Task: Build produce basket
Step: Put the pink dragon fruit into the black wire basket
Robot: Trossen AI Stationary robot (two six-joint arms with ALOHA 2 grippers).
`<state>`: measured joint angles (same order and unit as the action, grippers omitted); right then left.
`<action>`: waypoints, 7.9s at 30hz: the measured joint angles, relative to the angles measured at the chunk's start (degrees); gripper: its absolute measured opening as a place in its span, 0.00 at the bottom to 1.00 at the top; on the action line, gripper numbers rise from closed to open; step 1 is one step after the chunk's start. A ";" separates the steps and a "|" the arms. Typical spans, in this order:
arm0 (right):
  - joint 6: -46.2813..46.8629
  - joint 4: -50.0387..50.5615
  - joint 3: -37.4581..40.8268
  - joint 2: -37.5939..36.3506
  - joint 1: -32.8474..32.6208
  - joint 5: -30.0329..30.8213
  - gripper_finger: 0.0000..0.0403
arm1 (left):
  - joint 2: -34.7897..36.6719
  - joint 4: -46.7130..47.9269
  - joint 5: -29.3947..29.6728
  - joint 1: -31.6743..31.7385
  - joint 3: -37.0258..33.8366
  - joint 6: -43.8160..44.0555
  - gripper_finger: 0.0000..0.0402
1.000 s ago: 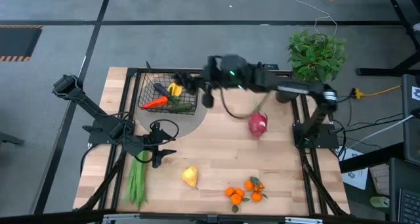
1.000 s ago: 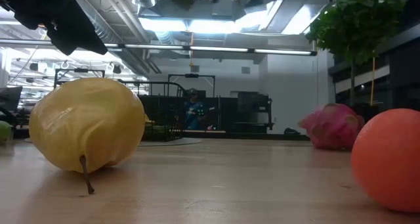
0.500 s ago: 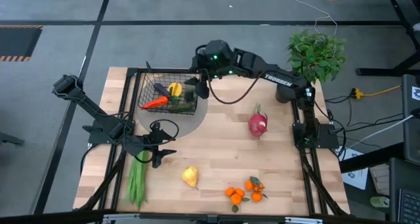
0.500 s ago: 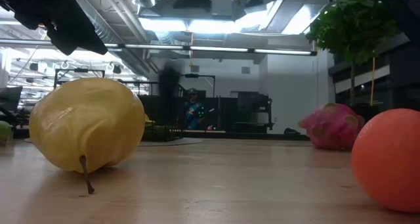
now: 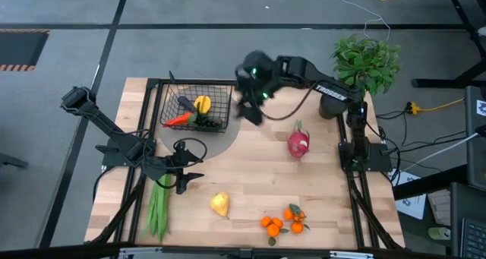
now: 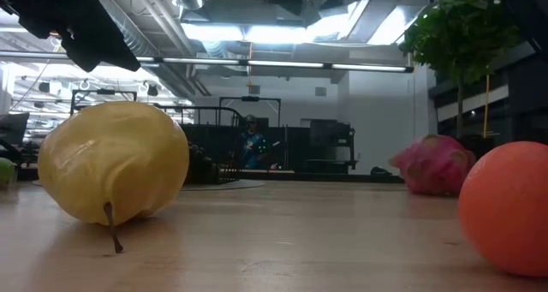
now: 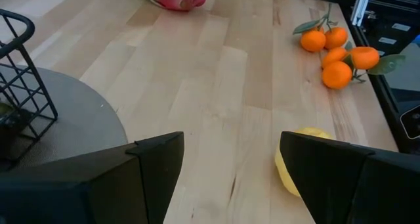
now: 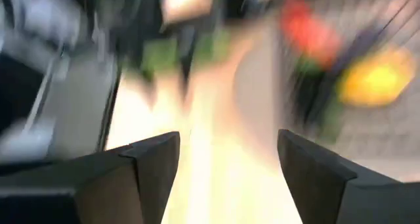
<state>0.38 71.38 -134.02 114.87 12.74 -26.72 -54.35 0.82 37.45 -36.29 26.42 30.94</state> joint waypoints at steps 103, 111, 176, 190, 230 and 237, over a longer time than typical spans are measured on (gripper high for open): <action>30.85 -71.20 98.25 -39.81 -26.21 13.55 0.61 | -0.02 -0.25 0.66 0.00 0.00 1.51 0.60; 17.31 -64.45 96.55 -42.65 -26.28 37.65 0.61 | -0.03 -0.17 0.66 0.00 0.00 1.49 0.60; 2.18 -77.06 99.10 -23.37 -19.40 37.07 0.61 | -0.04 0.21 0.66 0.00 0.00 1.44 0.60; 2.46 -76.93 96.11 -23.43 -19.42 37.06 0.53 | -0.04 0.22 0.66 0.00 0.00 1.44 0.60; -13.70 -50.31 17.30 -0.36 -1.23 21.51 0.04 | -0.03 0.48 0.68 0.00 0.00 1.44 0.60; -12.12 -38.59 0.60 9.95 1.30 20.45 0.22 | -0.04 0.48 0.70 0.00 0.00 0.15 0.60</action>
<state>-11.74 32.79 -133.43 124.82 14.03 -6.27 -54.38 1.30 38.15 -36.29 26.41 31.09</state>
